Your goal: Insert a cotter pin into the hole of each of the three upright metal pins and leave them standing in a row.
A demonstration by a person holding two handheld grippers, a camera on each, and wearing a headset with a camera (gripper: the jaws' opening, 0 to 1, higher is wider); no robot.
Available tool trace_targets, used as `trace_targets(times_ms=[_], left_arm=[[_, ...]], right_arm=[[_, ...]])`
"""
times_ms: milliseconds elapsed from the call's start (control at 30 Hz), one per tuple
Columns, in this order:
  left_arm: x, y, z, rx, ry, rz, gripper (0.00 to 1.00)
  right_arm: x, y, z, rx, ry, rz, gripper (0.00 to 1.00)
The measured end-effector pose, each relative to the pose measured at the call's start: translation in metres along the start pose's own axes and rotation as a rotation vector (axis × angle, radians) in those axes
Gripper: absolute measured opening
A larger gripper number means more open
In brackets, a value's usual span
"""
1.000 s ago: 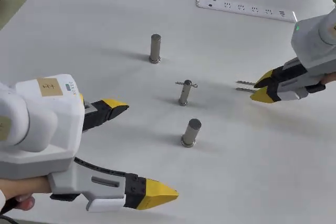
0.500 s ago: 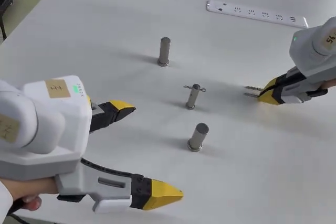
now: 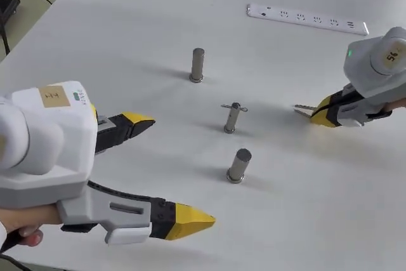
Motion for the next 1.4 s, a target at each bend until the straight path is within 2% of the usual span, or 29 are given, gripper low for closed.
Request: trace_targets(times_ms=[133,200,233,333,400,500,567,600,633,733,833,867,967,1033,1133,1200,1400], left_arm=[[0.009,0.000,0.002,0.000,0.010,0.032,0.95],[0.017,-0.001,0.002,-0.003,0.026,0.063,0.93],[0.020,-0.001,0.001,0.005,0.056,0.066,0.91],[0.026,-0.004,-0.001,0.003,0.161,0.097,0.85],[0.032,-0.007,-0.003,-0.013,0.192,0.135,0.84],[0.041,-0.009,-0.004,-0.042,0.213,0.145,0.77],[0.050,-0.012,-0.005,-0.052,0.247,0.155,0.71],[0.055,-0.015,-0.005,-0.067,0.284,0.166,0.70],[0.057,-0.016,-0.006,-0.073,0.296,0.168,0.71],[0.068,-0.022,-0.006,-0.126,0.356,0.168,0.69],[0.079,-0.029,-0.006,-0.157,0.354,0.159,0.64],[0.081,-0.031,-0.006,-0.164,0.350,0.152,0.61],[0.089,-0.039,-0.001,-0.210,0.318,0.113,0.52],[0.092,-0.046,0.003,-0.253,0.310,0.089,0.47],[0.095,-0.054,0.009,-0.260,0.261,0.081,0.44],[0.095,-0.059,0.014,-0.289,0.262,0.051,0.40],[0.096,-0.068,0.016,-0.337,0.283,0.044,0.24]], right_arm=[[0.002,0.014,-0.005,-0.061,-0.009,0.064,0.00],[0.003,0.022,-0.010,-0.093,-0.006,0.095,0.00],[0.004,0.028,-0.012,-0.137,-0.002,0.122,0.00],[0.004,0.039,-0.023,-0.181,-0.012,0.186,0.00],[0.004,0.046,-0.032,-0.196,-0.020,0.213,0.00],[0.005,0.057,-0.043,-0.233,-0.012,0.249,0.00],[0.007,0.063,-0.051,-0.245,-0.007,0.272,0.00],[0.008,0.068,-0.057,-0.257,-0.001,0.285,0.00],[0.010,0.071,-0.060,-0.262,0.005,0.301,0.00],[0.016,0.083,-0.073,-0.288,0.038,0.339,0.00],[0.024,0.094,-0.088,-0.315,0.103,0.358,0.00],[0.025,0.096,-0.091,-0.315,0.105,0.362,0.00],[0.031,0.101,-0.105,-0.322,0.140,0.384,0.00],[0.034,0.102,-0.111,-0.321,0.152,0.393,0.00],[0.037,0.102,-0.118,-0.328,0.175,0.396,0.00],[0.038,0.101,-0.122,-0.327,0.191,0.398,0.00],[0.041,0.102,-0.126,-0.332,0.218,0.400,0.00]])
Point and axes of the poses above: the centre of the closed fingertips' face, and the gripper's own axes: y roughly backward along the fingers, z roughly to its right, x roughly out of its top, the point moved 9 cm from there along y, roughly backward along the fingers, and after that the axes turned 11 degrees about -z, right-handed, at the moved point
